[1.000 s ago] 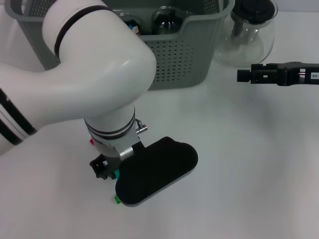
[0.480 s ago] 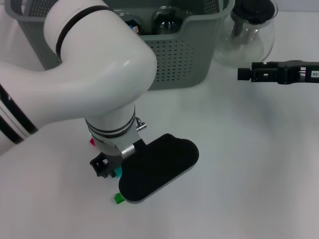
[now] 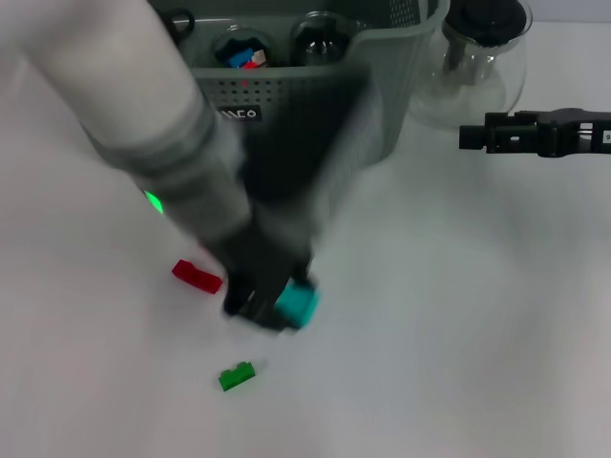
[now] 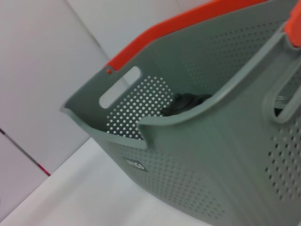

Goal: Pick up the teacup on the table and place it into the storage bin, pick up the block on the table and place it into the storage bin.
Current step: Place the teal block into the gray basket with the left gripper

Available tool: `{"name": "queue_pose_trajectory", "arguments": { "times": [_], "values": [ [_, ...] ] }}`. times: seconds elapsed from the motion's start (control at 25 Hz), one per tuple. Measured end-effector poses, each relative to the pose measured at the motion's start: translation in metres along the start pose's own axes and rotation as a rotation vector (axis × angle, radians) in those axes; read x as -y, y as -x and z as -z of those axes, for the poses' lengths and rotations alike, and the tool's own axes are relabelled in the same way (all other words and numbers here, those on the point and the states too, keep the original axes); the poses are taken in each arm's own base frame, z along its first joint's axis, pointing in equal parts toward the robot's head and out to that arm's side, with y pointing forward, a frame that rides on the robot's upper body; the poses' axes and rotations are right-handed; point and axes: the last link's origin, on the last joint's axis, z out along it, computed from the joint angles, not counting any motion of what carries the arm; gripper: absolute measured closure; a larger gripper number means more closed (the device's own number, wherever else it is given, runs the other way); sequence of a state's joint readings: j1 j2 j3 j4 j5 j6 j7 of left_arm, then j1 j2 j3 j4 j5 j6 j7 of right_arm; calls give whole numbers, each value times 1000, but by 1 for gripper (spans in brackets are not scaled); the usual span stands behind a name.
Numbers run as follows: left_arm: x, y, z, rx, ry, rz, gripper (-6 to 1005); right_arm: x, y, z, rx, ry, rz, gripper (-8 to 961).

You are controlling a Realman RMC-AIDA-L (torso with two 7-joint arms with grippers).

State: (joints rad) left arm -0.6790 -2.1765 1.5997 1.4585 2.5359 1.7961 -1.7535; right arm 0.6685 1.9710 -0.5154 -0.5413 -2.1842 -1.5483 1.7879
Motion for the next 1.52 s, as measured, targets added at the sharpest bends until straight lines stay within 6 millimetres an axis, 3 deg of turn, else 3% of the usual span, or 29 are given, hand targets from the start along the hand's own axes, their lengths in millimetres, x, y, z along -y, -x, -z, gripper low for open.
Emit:
{"name": "queue_pose_trajectory", "arguments": {
  "times": [0.12, 0.28, 0.48, 0.56, 0.72, 0.88, 1.24, 1.52],
  "values": [
    [14, 14, 30, -219, -79, 237, 603, -2, 2, -1, -5, 14, 16, 11],
    [29, 55, 83, -522, -262, 550, 603, -4, 4, -4, -15, 25, 31, 12],
    [42, 98, 131, -666, -454, 794, 603, -5, 4, -3, -21, 31, 38, 12],
    [60, 120, 143, -687, -536, 931, 603, -6, 4, -3, -25, 36, 42, 12],
    [84, 142, 144, -688, -579, 1058, 602, -6, 2, -1, -29, 40, 50, 11],
    [117, 163, 129, -616, -618, 1177, 602, -5, 1, 2, -37, 36, 51, 11],
    [148, 162, 100, -492, -702, 1237, 602, -8, -2, -3, -76, 56, 66, 11],
    [155, 151, 77, -395, -731, 1232, 603, -14, -5, -6, -117, 91, 89, 11]
  ]
}}
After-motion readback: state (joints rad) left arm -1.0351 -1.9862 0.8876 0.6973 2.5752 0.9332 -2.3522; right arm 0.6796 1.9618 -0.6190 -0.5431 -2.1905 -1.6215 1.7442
